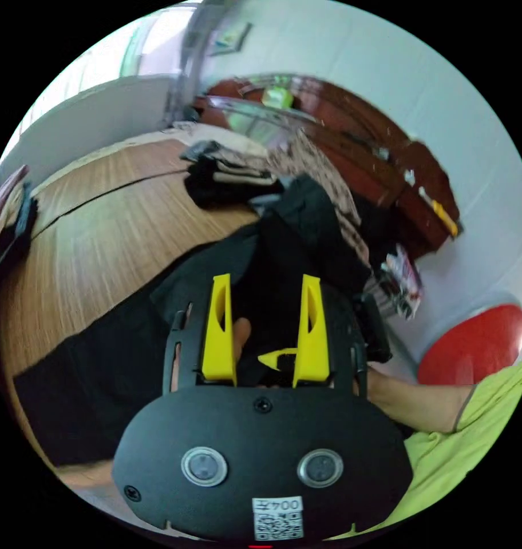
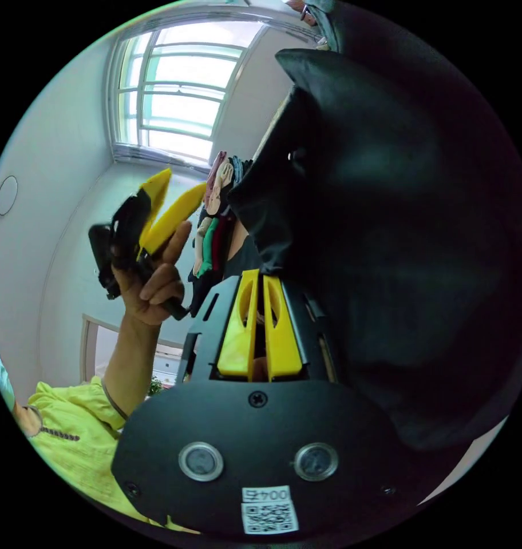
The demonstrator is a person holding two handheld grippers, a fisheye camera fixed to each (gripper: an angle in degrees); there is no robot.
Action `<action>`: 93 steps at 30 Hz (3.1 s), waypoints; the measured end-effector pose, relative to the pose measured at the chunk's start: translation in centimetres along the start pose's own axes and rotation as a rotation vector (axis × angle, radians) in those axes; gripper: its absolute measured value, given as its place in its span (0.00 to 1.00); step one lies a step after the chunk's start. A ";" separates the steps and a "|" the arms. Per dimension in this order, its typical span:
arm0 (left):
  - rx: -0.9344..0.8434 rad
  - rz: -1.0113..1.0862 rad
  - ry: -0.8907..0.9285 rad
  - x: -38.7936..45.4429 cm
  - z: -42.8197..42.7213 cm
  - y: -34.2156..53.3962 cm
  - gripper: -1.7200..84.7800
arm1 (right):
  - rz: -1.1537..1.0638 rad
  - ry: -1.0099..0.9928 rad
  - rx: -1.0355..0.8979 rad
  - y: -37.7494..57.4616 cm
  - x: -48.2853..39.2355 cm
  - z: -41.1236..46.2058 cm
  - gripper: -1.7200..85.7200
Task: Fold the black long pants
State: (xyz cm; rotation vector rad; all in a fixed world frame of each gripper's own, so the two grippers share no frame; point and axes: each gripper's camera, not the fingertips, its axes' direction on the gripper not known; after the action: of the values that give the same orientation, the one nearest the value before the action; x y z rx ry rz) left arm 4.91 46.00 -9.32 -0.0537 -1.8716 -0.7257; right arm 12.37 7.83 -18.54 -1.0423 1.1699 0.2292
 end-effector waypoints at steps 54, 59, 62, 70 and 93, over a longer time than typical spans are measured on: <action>0.299 -0.418 -0.136 11.9 1.2 -18.5 0.03 | -0.088 -0.190 0.042 -1.4 -3.3 2.0 0.02; 0.399 -0.311 -0.442 18.0 -3.2 -19.5 0.03 | -0.074 -0.301 0.066 -1.3 -2.2 0.7 0.01; 0.412 -0.356 -0.531 18.0 -5.5 -18.8 0.03 | -0.053 -0.323 0.076 -1.3 -1.6 0.0 0.01; 0.311 -0.601 -0.599 14.6 -5.3 -13.5 0.03 | -0.065 -0.265 0.010 -1.4 -1.6 0.1 0.01; 0.404 -0.598 -0.607 18.7 -21.6 -23.8 0.03 | -0.080 -0.313 -0.049 -2.3 -0.1 -2.6 0.01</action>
State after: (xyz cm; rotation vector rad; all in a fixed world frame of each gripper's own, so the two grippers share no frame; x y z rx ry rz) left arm 6.34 10.29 1.07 0.6313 -2.6312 -0.7595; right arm 12.15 4.67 -17.25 -1.0509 0.8429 0.3462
